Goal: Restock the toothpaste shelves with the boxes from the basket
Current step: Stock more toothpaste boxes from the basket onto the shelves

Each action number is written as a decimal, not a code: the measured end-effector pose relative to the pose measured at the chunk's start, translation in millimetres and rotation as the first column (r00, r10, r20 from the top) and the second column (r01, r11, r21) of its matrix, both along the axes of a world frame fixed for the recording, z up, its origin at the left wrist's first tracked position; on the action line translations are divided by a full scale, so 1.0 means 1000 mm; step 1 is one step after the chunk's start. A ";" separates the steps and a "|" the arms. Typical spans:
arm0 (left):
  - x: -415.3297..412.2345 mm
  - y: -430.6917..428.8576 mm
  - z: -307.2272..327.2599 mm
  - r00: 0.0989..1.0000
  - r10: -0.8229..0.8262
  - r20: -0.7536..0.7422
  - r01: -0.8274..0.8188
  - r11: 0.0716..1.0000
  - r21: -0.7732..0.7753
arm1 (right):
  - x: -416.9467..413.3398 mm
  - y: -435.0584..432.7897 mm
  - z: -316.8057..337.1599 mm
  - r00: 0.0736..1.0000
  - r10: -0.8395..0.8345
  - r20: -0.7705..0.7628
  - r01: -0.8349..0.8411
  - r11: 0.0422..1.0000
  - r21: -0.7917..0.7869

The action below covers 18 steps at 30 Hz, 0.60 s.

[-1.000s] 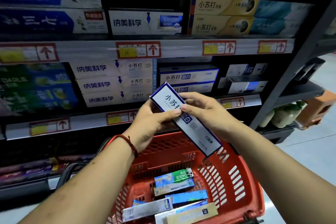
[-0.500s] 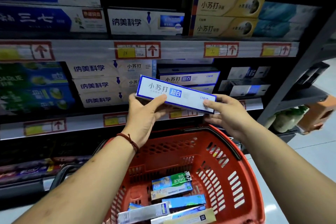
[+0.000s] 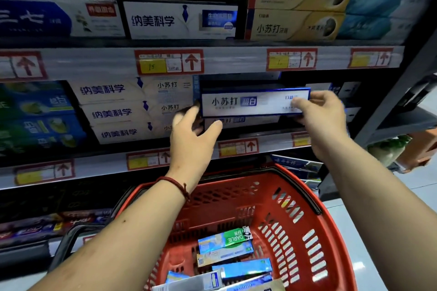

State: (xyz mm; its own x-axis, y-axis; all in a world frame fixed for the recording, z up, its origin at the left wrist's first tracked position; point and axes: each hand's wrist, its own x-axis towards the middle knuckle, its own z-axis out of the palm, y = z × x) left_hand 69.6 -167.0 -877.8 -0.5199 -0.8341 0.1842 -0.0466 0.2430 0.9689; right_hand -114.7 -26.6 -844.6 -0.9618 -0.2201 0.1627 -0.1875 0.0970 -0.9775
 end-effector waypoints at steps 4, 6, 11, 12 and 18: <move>-0.007 0.000 0.008 0.996 -0.037 -0.080 0.033 0.998 -0.044 | -0.012 -0.008 0.011 0.997 -0.010 -0.074 0.008 1.000 -0.017; -0.009 -0.002 0.011 0.995 -0.036 -0.089 0.031 0.998 -0.057 | -0.017 -0.013 0.014 0.997 0.003 -0.078 -0.007 0.999 -0.048; -0.016 -0.004 0.010 0.994 -0.056 -0.094 0.049 0.996 -0.074 | -0.027 -0.023 0.013 0.999 0.045 -0.021 -0.047 0.993 -0.105; -0.018 -0.005 0.010 0.995 -0.052 -0.090 0.046 0.997 -0.068 | -0.028 -0.024 0.011 0.998 0.061 -0.015 -0.062 0.991 -0.119; -0.026 -0.008 0.007 0.998 -0.044 -0.048 0.042 0.999 -0.030 | -0.039 -0.033 0.005 0.989 0.146 -0.008 -0.145 0.972 -0.186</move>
State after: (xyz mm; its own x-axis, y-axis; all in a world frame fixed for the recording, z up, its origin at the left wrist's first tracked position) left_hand 43.2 -175.3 -870.5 -0.5452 -0.8051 0.2335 0.0114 0.2714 0.9624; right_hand -153.3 -60.0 -839.6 -0.9227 -0.3242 0.2085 -0.1805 -0.1144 -0.9769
